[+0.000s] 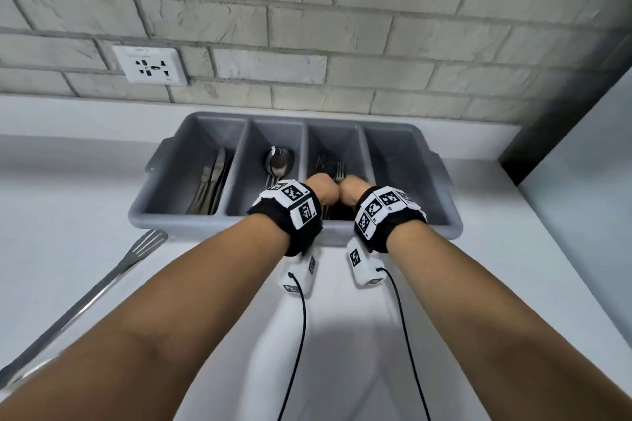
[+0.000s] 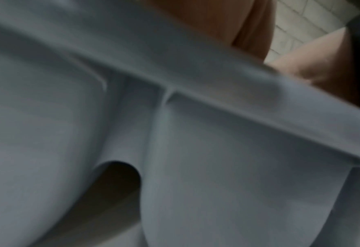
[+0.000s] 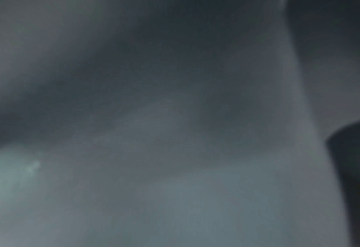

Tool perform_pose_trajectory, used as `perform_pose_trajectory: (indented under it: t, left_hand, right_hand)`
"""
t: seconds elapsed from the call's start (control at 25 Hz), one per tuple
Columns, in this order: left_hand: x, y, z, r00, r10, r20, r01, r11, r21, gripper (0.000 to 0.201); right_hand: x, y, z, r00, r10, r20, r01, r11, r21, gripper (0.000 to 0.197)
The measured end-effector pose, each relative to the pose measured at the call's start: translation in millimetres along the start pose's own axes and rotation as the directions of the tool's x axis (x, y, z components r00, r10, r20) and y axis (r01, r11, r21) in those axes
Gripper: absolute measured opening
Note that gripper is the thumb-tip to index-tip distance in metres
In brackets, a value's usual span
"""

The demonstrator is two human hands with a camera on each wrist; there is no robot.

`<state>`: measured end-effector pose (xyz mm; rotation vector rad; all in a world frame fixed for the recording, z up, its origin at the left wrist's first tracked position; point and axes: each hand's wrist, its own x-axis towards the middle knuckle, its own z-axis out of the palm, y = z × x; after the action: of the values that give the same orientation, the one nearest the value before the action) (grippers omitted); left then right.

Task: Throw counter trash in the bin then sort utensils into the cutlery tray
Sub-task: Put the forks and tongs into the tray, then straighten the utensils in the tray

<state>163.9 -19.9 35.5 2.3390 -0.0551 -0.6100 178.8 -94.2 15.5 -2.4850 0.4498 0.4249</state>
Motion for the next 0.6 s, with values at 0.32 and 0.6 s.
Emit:
perform_pose_trajectory:
  t: [0.32, 0.6]
  left_hand:
    - [-20.3, -19.7, -14.7, 0.965, 0.083, -0.249, -0.146, 0.959, -0.244, 0.037]
    - [-99.1, -118.7, -95.9, 0.936, 0.091, -0.341, -0.109, 0.993, -0.036, 0.039]
  right_hand:
    - [-9.7, 10.4, 9.5, 0.989, -0.099, -0.111, 0.117, 0.979, 0.167, 0.03]
    - [-110.2, -42.2, 41.9, 0.683, -0.54, -0.491, 0.661, 0.743, 0.103, 0.025]
